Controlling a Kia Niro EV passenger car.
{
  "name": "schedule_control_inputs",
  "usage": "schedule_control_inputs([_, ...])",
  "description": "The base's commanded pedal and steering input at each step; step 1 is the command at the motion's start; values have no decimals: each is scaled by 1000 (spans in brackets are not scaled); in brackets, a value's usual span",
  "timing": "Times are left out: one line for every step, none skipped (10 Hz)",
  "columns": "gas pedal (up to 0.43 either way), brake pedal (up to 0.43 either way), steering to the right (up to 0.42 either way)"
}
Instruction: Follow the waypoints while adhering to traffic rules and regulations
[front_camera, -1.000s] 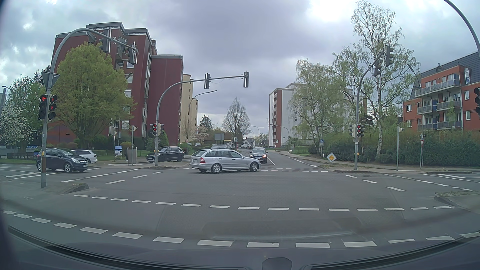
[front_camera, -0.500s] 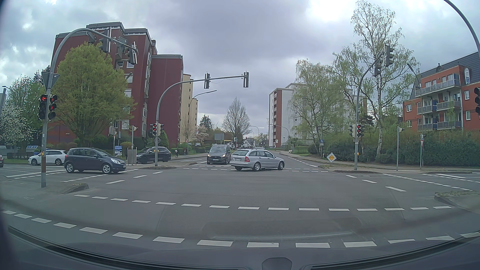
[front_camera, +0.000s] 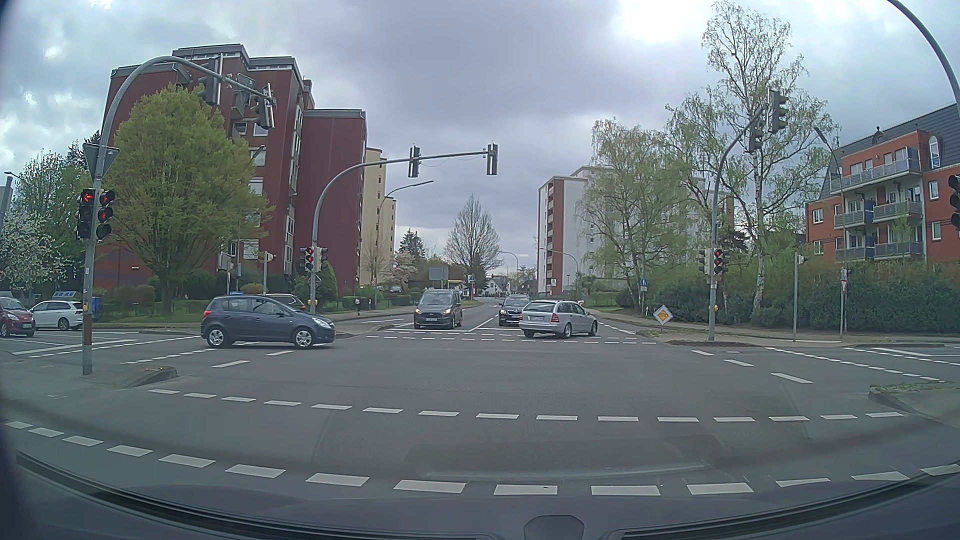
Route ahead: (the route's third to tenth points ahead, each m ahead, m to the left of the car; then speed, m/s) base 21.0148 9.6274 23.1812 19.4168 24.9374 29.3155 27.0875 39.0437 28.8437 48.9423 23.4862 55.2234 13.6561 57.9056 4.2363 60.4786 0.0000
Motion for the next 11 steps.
schedule_control_inputs([0,293,-10])
schedule_control_inputs([0,299,-10])
schedule_control_inputs([0,299,-10])
schedule_control_inputs([0,299,-10])
schedule_control_inputs([0,293,-10])
schedule_control_inputs([0,293,-10])
schedule_control_inputs([0,299,-10])
schedule_control_inputs([0,299,-10])
schedule_control_inputs([0,299,-10])
schedule_control_inputs([0,299,-10])
schedule_control_inputs([0,293,-10])
